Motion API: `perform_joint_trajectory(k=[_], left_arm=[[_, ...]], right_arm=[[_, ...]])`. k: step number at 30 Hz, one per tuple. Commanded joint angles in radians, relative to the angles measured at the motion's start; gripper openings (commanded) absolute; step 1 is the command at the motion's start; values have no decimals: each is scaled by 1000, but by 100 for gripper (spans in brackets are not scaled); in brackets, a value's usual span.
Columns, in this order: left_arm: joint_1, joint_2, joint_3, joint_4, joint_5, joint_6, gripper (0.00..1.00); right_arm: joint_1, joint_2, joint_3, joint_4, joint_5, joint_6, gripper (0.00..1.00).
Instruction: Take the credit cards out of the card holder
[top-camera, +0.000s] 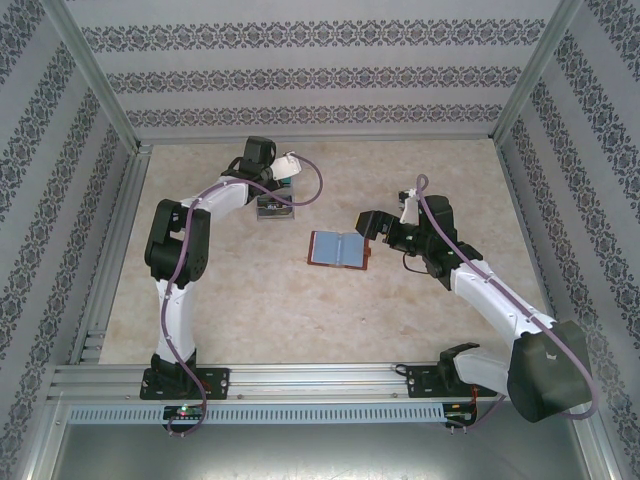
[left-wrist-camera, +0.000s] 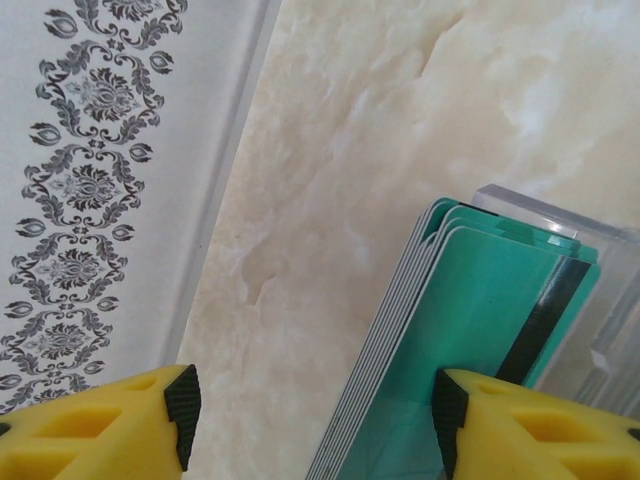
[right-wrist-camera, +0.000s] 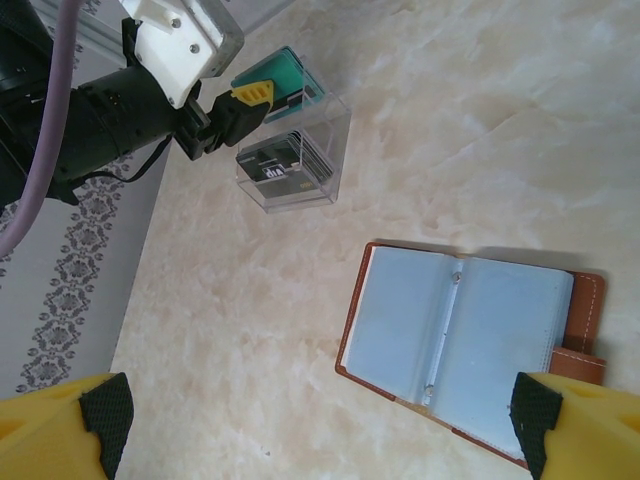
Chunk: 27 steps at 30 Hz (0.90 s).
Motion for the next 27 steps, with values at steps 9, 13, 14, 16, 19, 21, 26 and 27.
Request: perform_joint_trajectory(k=[9,13,14,16,19,21,26,27], left_arm=[[14,-154,-32,13,46,-166,76],[12,-213,-48,14,58,-242,100],[12,-231,-55,15,56,-265,99],[12,-280,-79,26,53,-328,99],[13,-373,-131,44,46,-446,100],[13,-441,-171,48,41,-541,100],[15,-656,-345,54,-12,-801,100],[14,-710,-397,57,-28,-863,99]], right_arm=[[11,-23,8,-9,-4,13,98],[10,-53,0,-25,15,7,98],[10,-63,-5,-29,24,3,98],[9,-89,-16,-36,50,-12,98],[4,-120,-21,-53,105,-30,98],[-4,-137,-21,-68,147,-41,98],[-33,-166,-15,-110,272,-73,98],[-38,-172,-15,-118,303,-84,98]])
